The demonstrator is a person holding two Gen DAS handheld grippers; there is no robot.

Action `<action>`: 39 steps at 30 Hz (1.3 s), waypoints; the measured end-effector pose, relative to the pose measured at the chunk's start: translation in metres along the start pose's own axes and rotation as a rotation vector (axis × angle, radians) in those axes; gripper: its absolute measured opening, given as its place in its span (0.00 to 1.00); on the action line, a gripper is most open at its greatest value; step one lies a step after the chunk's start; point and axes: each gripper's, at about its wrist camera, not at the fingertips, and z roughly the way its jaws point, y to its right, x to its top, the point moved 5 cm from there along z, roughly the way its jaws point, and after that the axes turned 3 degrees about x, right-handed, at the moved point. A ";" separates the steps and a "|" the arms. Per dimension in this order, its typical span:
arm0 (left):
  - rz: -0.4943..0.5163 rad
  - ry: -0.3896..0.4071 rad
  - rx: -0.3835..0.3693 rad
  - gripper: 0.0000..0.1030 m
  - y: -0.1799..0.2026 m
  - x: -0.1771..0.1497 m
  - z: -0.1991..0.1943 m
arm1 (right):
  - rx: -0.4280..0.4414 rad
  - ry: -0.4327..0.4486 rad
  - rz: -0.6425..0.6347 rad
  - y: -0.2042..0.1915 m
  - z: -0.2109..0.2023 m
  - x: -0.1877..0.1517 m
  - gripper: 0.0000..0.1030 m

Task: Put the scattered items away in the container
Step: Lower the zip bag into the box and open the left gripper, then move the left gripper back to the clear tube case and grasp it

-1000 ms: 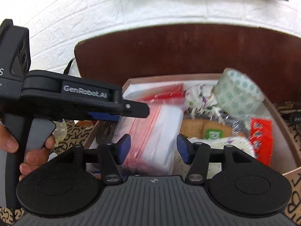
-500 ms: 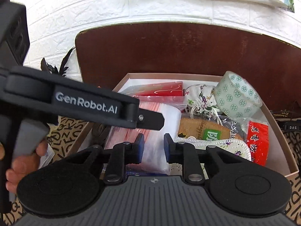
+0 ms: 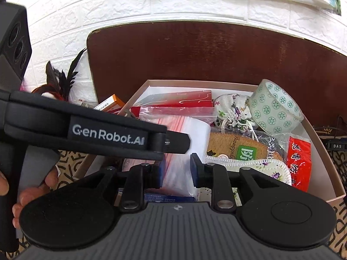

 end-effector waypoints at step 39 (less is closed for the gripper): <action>-0.274 0.115 0.302 1.00 -0.160 -0.181 -0.188 | 0.204 -0.055 -0.067 -0.228 -0.034 -0.115 0.98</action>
